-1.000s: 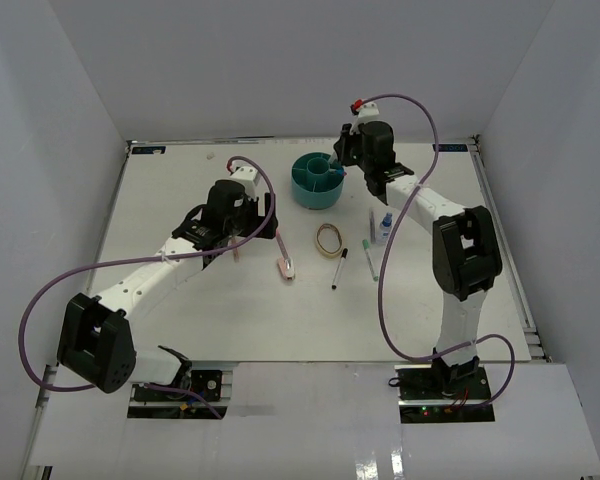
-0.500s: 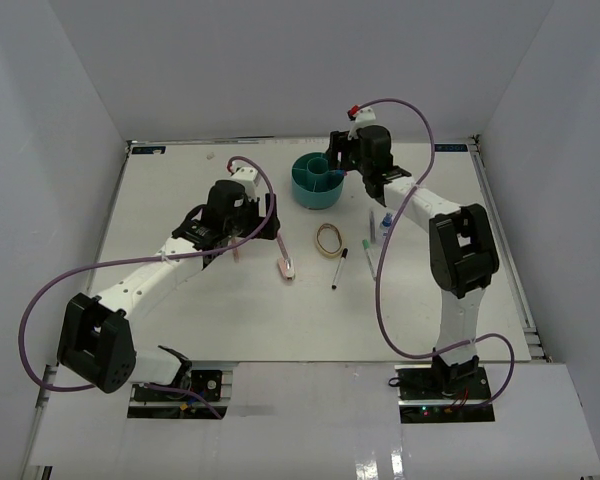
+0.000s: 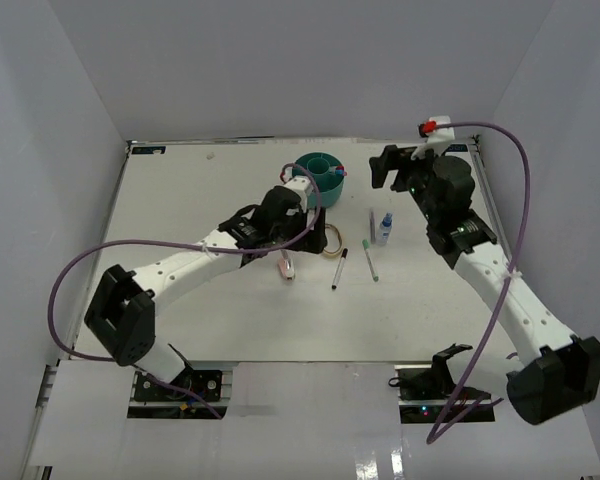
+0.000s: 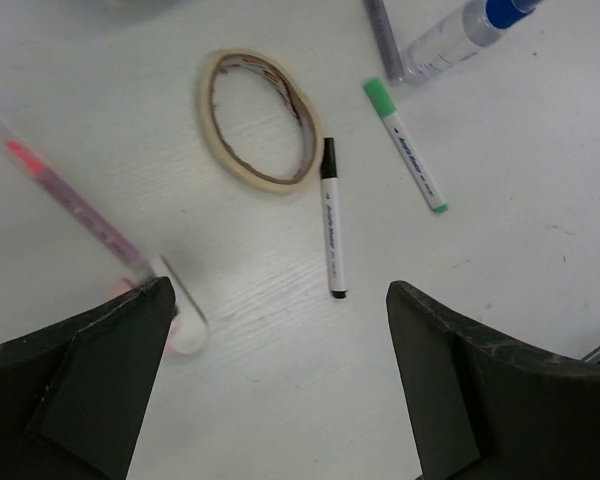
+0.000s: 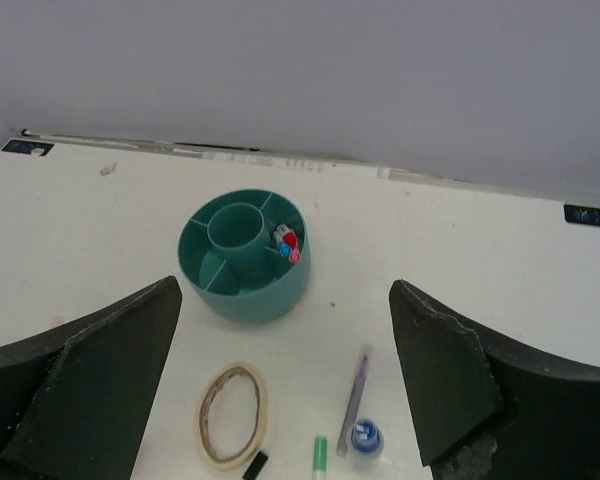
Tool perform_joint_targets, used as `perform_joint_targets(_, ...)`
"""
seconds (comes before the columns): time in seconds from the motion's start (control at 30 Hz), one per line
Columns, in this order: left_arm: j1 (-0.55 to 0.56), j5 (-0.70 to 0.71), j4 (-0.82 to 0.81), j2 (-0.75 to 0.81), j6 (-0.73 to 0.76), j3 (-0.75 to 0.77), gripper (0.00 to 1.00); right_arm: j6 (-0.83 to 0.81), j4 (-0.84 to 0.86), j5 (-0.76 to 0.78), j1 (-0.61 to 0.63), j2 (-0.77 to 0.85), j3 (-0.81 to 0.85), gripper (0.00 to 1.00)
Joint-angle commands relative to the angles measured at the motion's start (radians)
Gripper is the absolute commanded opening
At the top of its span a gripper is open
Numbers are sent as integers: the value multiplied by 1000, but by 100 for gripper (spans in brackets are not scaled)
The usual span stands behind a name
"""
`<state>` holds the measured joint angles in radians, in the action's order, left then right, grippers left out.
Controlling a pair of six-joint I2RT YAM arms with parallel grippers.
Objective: Sort the stationery into containers
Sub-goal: Pick up the pen from the center of the board.
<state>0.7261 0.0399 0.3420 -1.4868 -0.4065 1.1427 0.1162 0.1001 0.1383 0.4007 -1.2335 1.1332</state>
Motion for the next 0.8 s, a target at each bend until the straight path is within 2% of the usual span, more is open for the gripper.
perform_joint_targets(0.0,70,101,80,-90,-127,67,98,72,-50,34,-2,113,-139,90)
perform_joint_targets(0.23,186,185,152,-302,-190,227,93,123,-51,3,-3,311,-363,90)
perform_joint_targets(0.4,236,216,163,-424,-189,304,82,148,-53,-22,-3,371,-427,91)
perform_joint_targets(0.5,251,235,175,-489,-176,348,79,157,-54,-40,-3,390,-450,91)
perform_joint_targets(0.77,262,258,192,-592,-166,414,61,155,-53,-19,-3,431,-474,91)
